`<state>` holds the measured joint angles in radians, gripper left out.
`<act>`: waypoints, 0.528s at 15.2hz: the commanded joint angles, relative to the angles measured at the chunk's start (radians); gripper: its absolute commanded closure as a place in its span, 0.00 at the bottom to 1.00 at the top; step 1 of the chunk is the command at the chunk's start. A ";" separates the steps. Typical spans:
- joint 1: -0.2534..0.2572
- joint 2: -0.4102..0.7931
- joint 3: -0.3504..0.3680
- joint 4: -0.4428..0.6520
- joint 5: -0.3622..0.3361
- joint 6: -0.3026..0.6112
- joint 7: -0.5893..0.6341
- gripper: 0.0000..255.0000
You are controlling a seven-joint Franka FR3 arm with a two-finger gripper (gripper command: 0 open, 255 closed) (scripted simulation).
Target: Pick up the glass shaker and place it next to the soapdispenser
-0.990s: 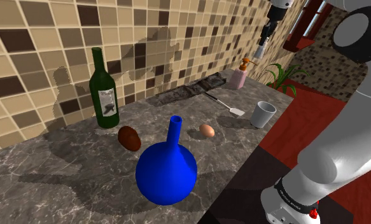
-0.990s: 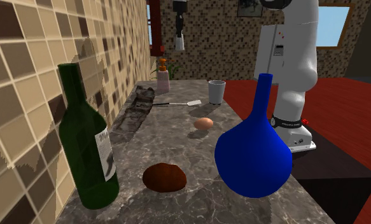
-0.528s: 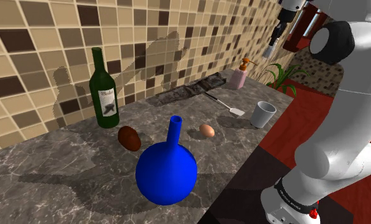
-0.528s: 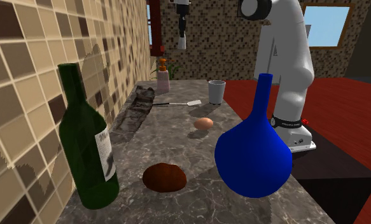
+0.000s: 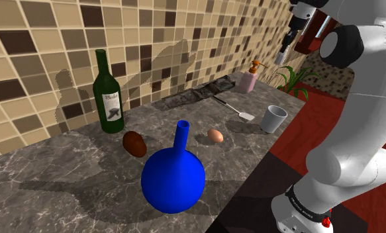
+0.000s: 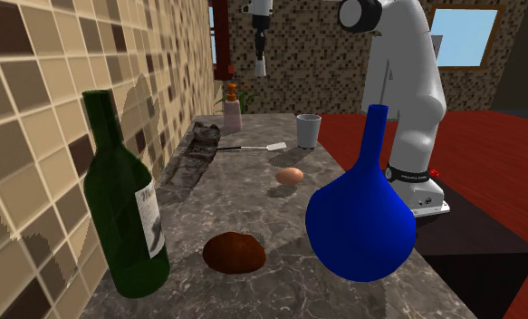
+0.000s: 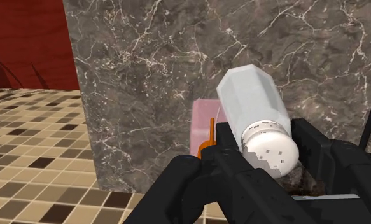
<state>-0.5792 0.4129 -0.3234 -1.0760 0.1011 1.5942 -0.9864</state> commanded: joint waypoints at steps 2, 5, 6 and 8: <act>0.010 -0.021 0.000 -0.073 -0.007 0.053 0.001 1.00; 0.018 -0.038 0.000 -0.140 -0.012 0.103 0.003 1.00; 0.020 -0.043 0.000 -0.161 -0.013 0.119 0.003 1.00; 0.024 -0.051 0.000 -0.200 -0.016 0.150 0.004 1.00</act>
<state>-0.5559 0.3631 -0.3235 -1.2604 0.0854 1.7293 -0.9822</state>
